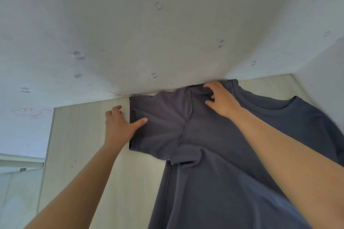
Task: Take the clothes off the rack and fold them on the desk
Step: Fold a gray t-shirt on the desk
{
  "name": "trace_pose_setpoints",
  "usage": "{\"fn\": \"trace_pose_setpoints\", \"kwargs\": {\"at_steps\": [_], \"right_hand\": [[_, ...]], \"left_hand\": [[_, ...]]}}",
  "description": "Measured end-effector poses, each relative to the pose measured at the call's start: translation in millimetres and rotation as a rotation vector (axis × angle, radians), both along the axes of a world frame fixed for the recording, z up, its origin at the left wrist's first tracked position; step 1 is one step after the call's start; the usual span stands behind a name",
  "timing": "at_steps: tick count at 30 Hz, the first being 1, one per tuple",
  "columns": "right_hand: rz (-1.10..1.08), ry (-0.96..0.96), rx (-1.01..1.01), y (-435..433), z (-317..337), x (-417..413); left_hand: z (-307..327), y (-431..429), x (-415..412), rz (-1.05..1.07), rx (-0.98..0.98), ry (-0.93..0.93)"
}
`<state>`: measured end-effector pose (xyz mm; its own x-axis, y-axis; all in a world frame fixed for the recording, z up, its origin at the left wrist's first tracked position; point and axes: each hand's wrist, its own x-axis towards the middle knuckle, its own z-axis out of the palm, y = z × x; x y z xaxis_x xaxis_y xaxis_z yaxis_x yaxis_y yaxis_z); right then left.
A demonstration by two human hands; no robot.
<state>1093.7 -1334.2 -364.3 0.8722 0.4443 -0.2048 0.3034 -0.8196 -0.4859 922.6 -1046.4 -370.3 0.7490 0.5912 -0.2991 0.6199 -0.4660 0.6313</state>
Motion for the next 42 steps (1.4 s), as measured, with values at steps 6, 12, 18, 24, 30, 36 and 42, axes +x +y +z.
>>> {"fn": "trace_pose_setpoints", "kwargs": {"at_steps": [6,12,18,24,30,36,42], "right_hand": [[0.168,-0.098,-0.105,35.2,-2.1,-4.1],[0.2,-0.12,-0.192,53.9,-7.5,-2.9],[0.076,-0.109,0.008,40.7,10.2,-5.7],[-0.172,0.049,0.393,-8.2,75.1,-15.9],[-0.383,0.167,0.395,-121.7,99.2,-37.8],[-0.667,0.584,0.326,-197.6,72.1,-99.3],[-0.791,0.455,0.242,-194.0,32.8,-147.8]], "left_hand": [[-8.1,-14.0,-9.7,-0.134,0.108,0.153],[-6.1,-10.3,-16.4,-0.119,-0.006,-0.027],[9.8,-8.9,-26.1,-0.154,-0.032,-0.231],[93.4,-66.5,-27.8,-0.245,-0.322,-0.436],[112.7,-194.5,-56.1,-0.655,-0.772,-0.209],[47.2,-248.5,-85.4,-1.034,-0.509,0.029],[15.5,-216.0,-39.3,-0.755,-0.19,-0.295]]}}
